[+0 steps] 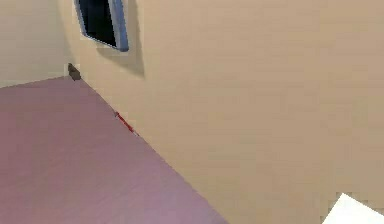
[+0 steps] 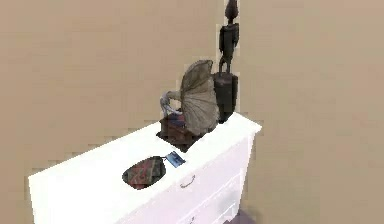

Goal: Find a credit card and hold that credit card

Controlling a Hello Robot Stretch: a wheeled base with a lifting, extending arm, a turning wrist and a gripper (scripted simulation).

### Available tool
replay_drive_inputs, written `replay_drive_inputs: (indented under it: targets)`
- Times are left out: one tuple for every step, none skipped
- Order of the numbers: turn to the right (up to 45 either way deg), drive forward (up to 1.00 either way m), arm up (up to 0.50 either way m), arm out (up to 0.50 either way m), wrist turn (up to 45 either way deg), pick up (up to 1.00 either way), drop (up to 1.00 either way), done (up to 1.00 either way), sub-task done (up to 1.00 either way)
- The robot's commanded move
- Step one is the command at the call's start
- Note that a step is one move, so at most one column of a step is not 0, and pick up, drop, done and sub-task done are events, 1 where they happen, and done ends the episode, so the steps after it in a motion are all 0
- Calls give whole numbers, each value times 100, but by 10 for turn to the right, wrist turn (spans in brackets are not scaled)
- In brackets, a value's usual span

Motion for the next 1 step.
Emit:
replay_drive_inputs:
  targets:
    - [450, 0, 0, 0, 0, 0, 0, 0, 0]
